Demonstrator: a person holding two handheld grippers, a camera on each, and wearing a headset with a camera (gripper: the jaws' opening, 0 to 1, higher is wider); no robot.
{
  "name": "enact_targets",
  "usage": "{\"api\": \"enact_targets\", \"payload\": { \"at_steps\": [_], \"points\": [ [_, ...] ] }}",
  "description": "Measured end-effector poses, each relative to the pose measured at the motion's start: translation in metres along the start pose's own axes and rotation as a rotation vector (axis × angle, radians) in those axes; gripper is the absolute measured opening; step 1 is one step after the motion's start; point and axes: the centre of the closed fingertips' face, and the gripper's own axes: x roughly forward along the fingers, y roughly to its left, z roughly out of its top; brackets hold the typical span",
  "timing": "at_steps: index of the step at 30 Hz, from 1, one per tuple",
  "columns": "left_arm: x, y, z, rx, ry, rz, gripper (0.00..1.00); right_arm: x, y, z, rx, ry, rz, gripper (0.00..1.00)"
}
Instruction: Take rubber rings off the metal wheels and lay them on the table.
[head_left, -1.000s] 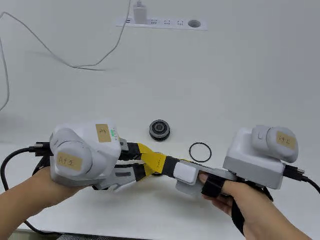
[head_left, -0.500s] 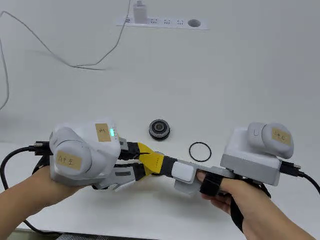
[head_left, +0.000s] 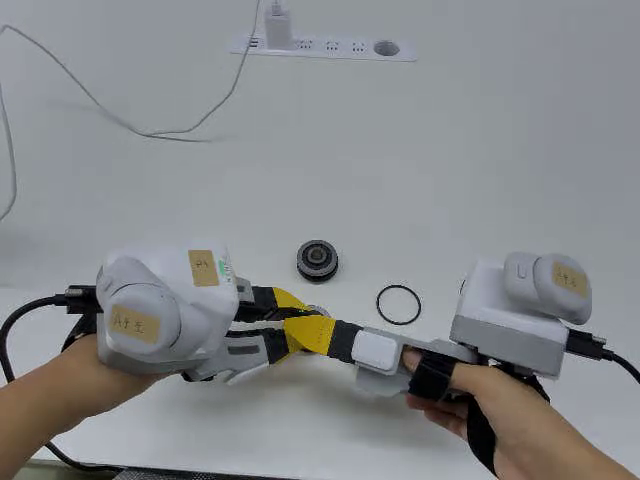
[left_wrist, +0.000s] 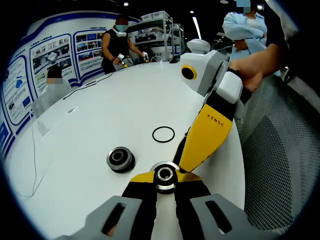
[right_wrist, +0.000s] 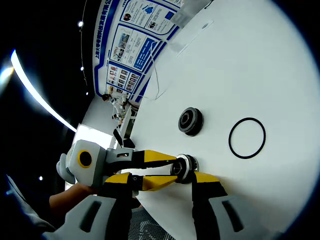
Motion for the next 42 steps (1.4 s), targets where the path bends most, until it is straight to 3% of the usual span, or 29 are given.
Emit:
{"api": "enact_targets", "payload": {
  "at_steps": [14, 18, 22, 28, 42],
  "points": [
    [0.0, 0.0, -0.001, 0.001, 0.0, 0.0, 0.12, -0.005, -0.002, 0.005, -0.002, -0.031, -0.003, 0.42],
    [0.0, -0.001, 0.0, 0.003, 0.0, 0.001, 0.12, -0.004, -0.008, 0.006, -0.019, -0.027, -0.022, 0.36],
    [-0.001, -0.001, -0.001, 0.002, 0.0, 0.001, 0.12, -0.004, -0.017, 0.006, -0.064, -0.013, -0.048, 0.24],
    [-0.001, -0.001, -0.001, 0.002, 0.001, 0.002, 0.12, -0.003, -0.024, 0.006, -0.072, -0.009, -0.075, 0.15],
    [-0.002, -0.001, -0.001, 0.003, 0.001, 0.005, 0.12, -0.002, -0.033, 0.009, -0.064, -0.01, -0.118, 0.05]
  ]
}}
